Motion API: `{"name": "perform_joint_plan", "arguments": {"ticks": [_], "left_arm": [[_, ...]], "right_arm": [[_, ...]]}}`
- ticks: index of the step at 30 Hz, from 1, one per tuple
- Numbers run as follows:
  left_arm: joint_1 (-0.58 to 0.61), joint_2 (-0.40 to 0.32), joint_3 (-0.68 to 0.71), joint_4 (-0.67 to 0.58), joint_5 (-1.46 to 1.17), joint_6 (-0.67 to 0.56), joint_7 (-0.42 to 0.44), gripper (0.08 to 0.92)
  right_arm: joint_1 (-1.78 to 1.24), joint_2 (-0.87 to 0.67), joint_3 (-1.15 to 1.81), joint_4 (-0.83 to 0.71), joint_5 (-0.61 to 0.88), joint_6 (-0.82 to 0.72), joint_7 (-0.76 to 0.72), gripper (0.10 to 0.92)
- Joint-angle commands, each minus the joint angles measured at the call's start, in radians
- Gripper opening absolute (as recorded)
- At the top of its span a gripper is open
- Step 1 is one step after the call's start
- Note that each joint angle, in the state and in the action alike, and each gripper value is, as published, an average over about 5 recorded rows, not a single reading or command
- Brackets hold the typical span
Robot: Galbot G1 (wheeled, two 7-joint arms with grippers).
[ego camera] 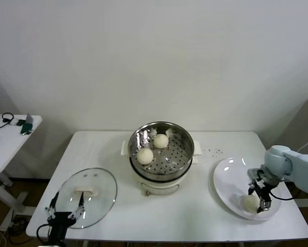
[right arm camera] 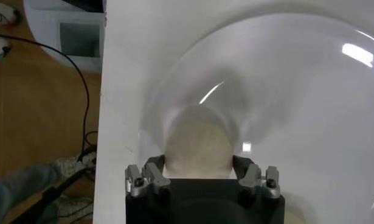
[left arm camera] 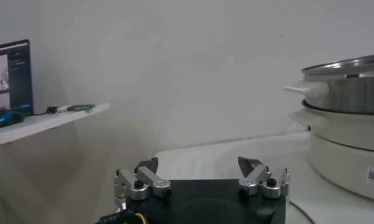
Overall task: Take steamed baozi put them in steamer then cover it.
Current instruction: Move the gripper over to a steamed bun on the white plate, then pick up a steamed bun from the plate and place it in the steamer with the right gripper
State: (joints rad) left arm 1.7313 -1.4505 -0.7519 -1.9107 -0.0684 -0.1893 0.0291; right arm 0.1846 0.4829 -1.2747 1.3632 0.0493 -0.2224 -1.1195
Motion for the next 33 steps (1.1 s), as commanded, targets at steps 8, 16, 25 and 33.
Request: {"name": "perform_joint_plan", "arguments": {"ticks": [8,16,25,33], "left_arm": [[0.009,0.0,0.003,-0.012,0.012,-0.01,0.006,0.823],[0.014,-0.003,0.006,-0.027,0.012,-0.011,0.006,0.823],[0.02,-0.001,0.008,-0.03,0.022,-0.008,0.007,0.823],[0.023,-0.003,0.014,-0.026,0.022,0.005,-0.001,0.823]], "right_arm": [[0.258,0.04,-0.167,0.041,0.044,0.068,-0.008,0.689],[0.686,0.237,-0.406,0.084,0.062,0.326,-0.032,0.695],[0.871,0.465,-0.39,0.14,0.05,0.53,-0.029,0.696],[0.818,0.608,-0.287,0.171,-0.001,0.605,-0.023,0.697]]}}
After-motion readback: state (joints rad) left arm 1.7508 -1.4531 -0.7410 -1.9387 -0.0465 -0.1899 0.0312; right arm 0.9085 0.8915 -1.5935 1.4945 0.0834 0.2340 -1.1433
